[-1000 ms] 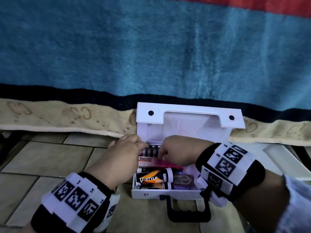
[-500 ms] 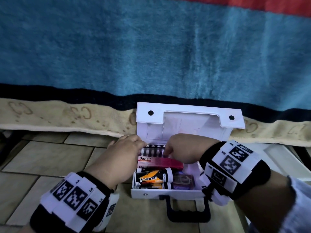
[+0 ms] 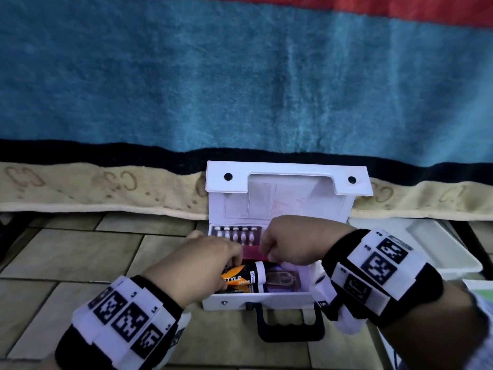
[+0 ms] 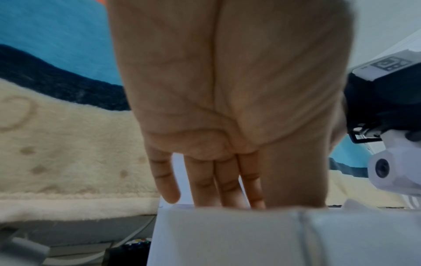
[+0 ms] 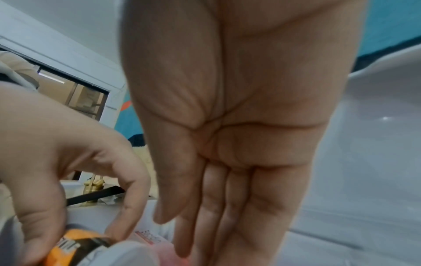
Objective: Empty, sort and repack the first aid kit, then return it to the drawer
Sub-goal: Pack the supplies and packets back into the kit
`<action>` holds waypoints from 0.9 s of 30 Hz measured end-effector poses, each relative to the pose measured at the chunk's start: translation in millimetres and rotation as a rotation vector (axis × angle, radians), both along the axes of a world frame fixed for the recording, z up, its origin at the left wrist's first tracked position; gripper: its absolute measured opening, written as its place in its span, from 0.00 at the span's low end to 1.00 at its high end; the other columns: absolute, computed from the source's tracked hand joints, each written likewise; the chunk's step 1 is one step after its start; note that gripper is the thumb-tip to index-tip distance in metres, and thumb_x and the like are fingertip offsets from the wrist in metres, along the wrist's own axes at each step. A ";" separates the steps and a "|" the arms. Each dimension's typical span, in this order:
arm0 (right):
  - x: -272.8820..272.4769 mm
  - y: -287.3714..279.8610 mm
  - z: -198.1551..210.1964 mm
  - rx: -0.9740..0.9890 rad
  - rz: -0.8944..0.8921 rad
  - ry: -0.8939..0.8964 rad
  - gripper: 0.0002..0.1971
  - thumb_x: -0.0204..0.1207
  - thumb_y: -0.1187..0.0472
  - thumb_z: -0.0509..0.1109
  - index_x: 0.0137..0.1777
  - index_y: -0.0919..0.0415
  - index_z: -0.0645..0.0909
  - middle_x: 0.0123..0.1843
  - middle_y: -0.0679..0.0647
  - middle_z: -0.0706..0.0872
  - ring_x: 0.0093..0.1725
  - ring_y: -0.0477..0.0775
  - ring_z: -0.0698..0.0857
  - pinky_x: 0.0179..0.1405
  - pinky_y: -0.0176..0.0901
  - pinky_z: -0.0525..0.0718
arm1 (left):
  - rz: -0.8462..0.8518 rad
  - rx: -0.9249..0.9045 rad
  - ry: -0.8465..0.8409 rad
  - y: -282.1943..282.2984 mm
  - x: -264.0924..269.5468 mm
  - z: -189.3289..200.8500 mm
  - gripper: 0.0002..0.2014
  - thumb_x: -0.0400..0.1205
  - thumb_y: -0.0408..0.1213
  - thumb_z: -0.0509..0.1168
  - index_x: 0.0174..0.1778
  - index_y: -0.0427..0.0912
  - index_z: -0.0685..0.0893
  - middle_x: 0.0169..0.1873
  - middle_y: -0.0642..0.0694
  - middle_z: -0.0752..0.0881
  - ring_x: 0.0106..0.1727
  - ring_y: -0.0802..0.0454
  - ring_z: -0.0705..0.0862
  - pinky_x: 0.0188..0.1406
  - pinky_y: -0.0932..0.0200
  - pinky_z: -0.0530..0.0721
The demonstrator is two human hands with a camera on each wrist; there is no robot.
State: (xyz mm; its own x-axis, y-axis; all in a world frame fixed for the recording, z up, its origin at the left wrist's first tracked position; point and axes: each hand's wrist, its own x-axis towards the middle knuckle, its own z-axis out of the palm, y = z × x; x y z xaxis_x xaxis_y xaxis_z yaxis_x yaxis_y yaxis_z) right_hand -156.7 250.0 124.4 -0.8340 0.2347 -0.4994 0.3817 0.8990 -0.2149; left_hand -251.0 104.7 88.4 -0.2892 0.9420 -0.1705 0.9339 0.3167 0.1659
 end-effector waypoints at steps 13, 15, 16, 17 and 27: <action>99.0 -5.6 -12.9 -0.093 -0.481 0.622 0.11 0.77 0.59 0.66 0.56 0.47 0.84 0.55 0.43 0.86 0.48 0.45 0.85 0.49 0.37 0.83 | -0.095 0.135 0.026 33.1 45.6 17.2 0.14 0.78 0.55 0.64 0.55 0.54 0.77 0.53 0.57 0.79 0.56 0.53 0.79 0.55 0.56 0.74; 125.0 -4.9 -14.6 -0.057 -0.568 0.655 0.10 0.77 0.58 0.67 0.56 0.47 0.84 0.54 0.41 0.82 0.50 0.42 0.82 0.48 0.31 0.79 | -0.160 0.163 -0.005 44.9 62.2 18.2 0.12 0.78 0.54 0.64 0.54 0.54 0.78 0.51 0.57 0.79 0.55 0.53 0.80 0.55 0.55 0.76; 139.4 -4.5 -15.7 -0.051 -0.615 0.674 0.09 0.77 0.58 0.67 0.55 0.47 0.84 0.54 0.41 0.82 0.51 0.41 0.82 0.49 0.31 0.79 | -0.193 0.167 -0.022 51.1 70.5 17.2 0.12 0.78 0.53 0.64 0.54 0.53 0.78 0.51 0.57 0.80 0.55 0.53 0.80 0.56 0.53 0.78; 154.3 -3.5 -17.1 -0.039 -0.659 0.693 0.08 0.77 0.57 0.67 0.53 0.47 0.85 0.54 0.42 0.83 0.50 0.40 0.82 0.50 0.32 0.80 | -0.222 0.166 -0.042 57.4 79.0 15.9 0.12 0.78 0.52 0.65 0.54 0.53 0.79 0.51 0.56 0.81 0.55 0.54 0.81 0.57 0.52 0.78; 312.0 74.6 -12.7 0.318 -1.120 0.395 0.13 0.74 0.57 0.71 0.57 0.58 0.85 0.53 0.55 0.89 0.53 0.57 0.85 0.45 0.38 0.75 | -0.368 0.113 -0.073 115.9 134.3 -11.2 0.10 0.78 0.34 0.67 0.55 0.46 0.80 0.48 0.54 0.79 0.46 0.59 0.75 0.40 0.64 0.69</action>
State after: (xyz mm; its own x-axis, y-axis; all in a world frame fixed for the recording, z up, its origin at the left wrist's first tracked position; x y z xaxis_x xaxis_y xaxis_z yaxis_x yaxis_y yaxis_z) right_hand 155.4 324.6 111.7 -0.1745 0.9835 -0.0478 0.9347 0.1502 -0.3220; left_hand -116.7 220.6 77.1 0.0804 0.9944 -0.0679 0.9661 -0.0610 0.2509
